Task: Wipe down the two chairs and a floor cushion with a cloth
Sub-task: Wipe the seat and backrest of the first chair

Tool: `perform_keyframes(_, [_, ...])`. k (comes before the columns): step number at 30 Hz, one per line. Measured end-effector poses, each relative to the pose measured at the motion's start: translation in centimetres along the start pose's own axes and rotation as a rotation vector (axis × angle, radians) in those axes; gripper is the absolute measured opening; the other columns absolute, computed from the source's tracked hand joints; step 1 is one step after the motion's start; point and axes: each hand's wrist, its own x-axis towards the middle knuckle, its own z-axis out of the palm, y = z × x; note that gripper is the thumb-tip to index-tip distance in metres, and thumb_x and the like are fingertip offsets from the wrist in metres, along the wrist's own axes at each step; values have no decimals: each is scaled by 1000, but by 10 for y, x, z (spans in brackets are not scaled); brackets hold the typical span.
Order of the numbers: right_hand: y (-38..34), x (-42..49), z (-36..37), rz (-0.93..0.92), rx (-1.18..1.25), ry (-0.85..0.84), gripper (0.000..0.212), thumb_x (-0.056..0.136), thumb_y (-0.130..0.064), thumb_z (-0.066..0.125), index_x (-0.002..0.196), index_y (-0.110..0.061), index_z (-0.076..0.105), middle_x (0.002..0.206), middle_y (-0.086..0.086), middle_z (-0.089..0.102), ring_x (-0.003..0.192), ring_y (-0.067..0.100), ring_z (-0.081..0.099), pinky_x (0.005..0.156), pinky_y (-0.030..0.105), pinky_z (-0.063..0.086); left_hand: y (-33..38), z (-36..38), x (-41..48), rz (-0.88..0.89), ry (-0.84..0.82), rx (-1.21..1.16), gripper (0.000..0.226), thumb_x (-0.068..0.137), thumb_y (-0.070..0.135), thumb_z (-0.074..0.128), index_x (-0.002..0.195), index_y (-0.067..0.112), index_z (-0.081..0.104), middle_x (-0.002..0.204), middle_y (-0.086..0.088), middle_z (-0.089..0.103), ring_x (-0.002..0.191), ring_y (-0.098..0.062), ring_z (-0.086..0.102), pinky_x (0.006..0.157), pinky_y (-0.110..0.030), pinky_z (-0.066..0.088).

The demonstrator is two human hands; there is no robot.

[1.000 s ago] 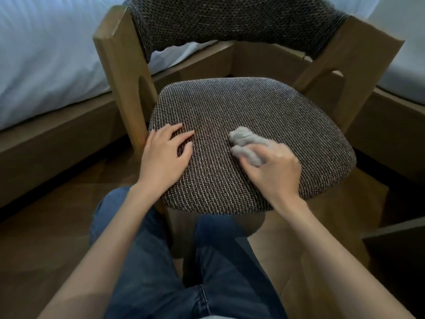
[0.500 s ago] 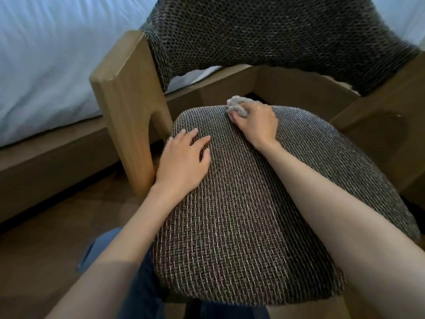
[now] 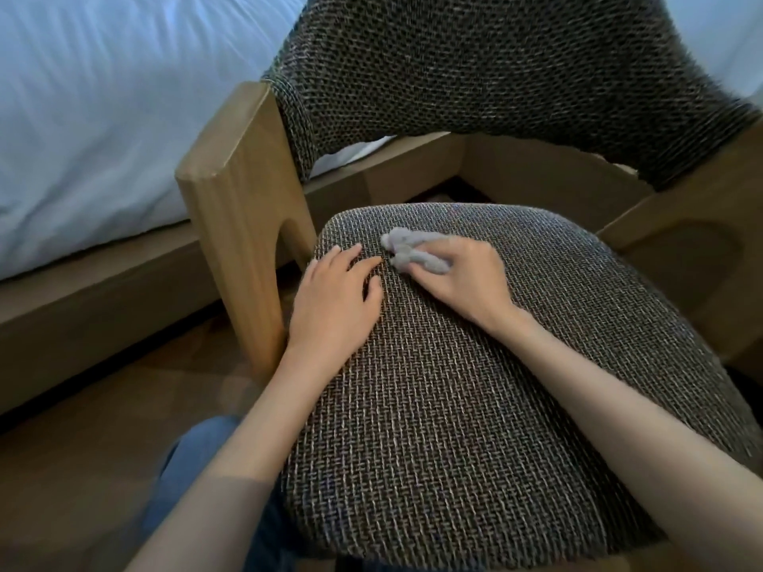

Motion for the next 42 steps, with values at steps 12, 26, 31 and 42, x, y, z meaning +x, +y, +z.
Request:
perform_keyframes(12, [-58, -184, -63, -210, 109, 35, 20, 80, -41, 70, 84, -23, 77, 85, -7, 71, 68, 16, 61, 55, 33, 51, 4, -12, -11, 27, -72, -6, 44, 102, 36, 32, 142, 24, 45, 154, -2, 33, 144, -24, 23, 119, -40, 18])
perform_keyframes(26, [19, 36, 20, 130, -147, 118, 33, 87, -53, 59, 107, -30, 72, 105, -4, 71, 93, 18, 64, 71, 29, 51, 1, -11, -25, -43, 85, -91, 39, 99, 33, 43, 135, 24, 54, 146, 3, 44, 137, -14, 34, 115, -33, 23])
perform_keyframes(31, [26, 100, 52, 135, -147, 88, 40, 87, -55, 55, 113, -29, 69, 108, -2, 70, 99, 21, 63, 80, 37, 53, 0, -7, -23, -57, 153, -109, 37, 97, 30, 47, 131, 22, 58, 142, 4, 49, 133, -12, 39, 114, -30, 23])
perform_keyframes(42, [-24, -3, 5, -49, 110, -19, 17, 85, -48, 67, 96, -36, 75, 98, -14, 73, 75, 4, 66, 68, 31, 57, 3, -14, -26, -66, 143, -164, 35, 98, 22, 47, 130, 19, 58, 146, -1, 42, 135, -18, 37, 111, -36, 30])
